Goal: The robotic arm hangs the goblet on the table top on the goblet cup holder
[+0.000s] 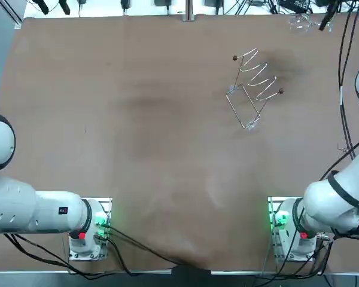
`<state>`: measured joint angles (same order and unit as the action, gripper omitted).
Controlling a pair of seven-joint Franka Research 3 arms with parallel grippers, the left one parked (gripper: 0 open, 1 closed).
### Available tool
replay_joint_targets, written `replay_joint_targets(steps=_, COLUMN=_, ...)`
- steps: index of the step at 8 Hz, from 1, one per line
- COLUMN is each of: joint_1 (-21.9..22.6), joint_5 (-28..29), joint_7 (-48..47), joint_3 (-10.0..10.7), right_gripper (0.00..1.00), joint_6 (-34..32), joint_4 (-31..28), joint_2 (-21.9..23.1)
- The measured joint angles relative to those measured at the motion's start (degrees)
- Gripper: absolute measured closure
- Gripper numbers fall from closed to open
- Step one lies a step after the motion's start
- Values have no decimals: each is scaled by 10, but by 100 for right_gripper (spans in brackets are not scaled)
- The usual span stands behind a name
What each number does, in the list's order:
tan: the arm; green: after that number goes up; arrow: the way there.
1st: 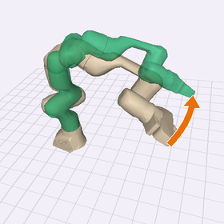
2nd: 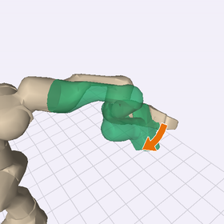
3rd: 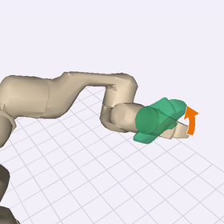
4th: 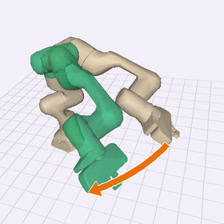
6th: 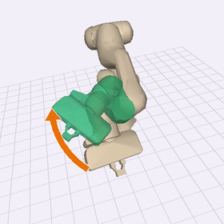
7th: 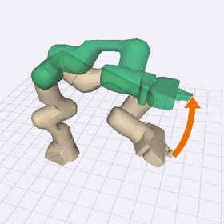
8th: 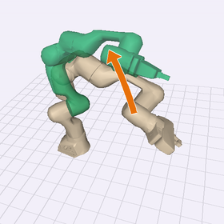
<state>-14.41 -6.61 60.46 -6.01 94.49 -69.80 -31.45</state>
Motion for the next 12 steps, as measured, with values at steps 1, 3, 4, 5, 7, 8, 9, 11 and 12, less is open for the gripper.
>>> replay_joint_targets(steps=1, joint_1=4, joint_5=0, joint_7=-32, joint_3=0, right_gripper=89, joint_6=-18, joint_4=-2, joint_2=2)
replay_joint_targets(steps=3, joint_1=20, joint_5=0, joint_7=-105, joint_3=-2, right_gripper=89, joint_6=-68, joint_4=-3, joint_2=7)
replay_joint_targets(steps=4, joint_1=31, joint_5=0, joint_7=-146, joint_3=-3, right_gripper=89, joint_6=-107, joint_4=-2, joint_2=9)
replay_joint_targets(steps=5, joint_1=42, joint_5=0, joint_7=-180, joint_3=-3, right_gripper=89, joint_6=-143, joint_4=2, joint_2=11)
replay_joint_targets(steps=7, joint_1=60, joint_5=0, joint_7=-243, joint_3=-3, right_gripper=89, joint_6=-203, joint_4=15, joint_2=9)
replay_joint_targets(steps=8, joint_1=66, joint_5=0, joint_7=-272, joint_3=-3, right_gripper=89, joint_6=-226, joint_4=28, joint_2=3)
replay_joint_targets(steps=9, joint_1=68, joint_5=0, joint_7=-306, joint_3=-3, right_gripper=89, joint_6=-243, joint_4=45, joint_2=-6)
replay_joint_targets(steps=11, joint_1=78, joint_5=0, joint_7=-385, joint_3=-3, right_gripper=89, joint_6=-257, joint_4=67, joint_2=-21)
replay_joint_targets(steps=12, joint_1=88, joint_5=0, joint_7=-423, joint_3=-3, right_gripper=89, joint_6=-260, joint_4=72, joint_2=-25)
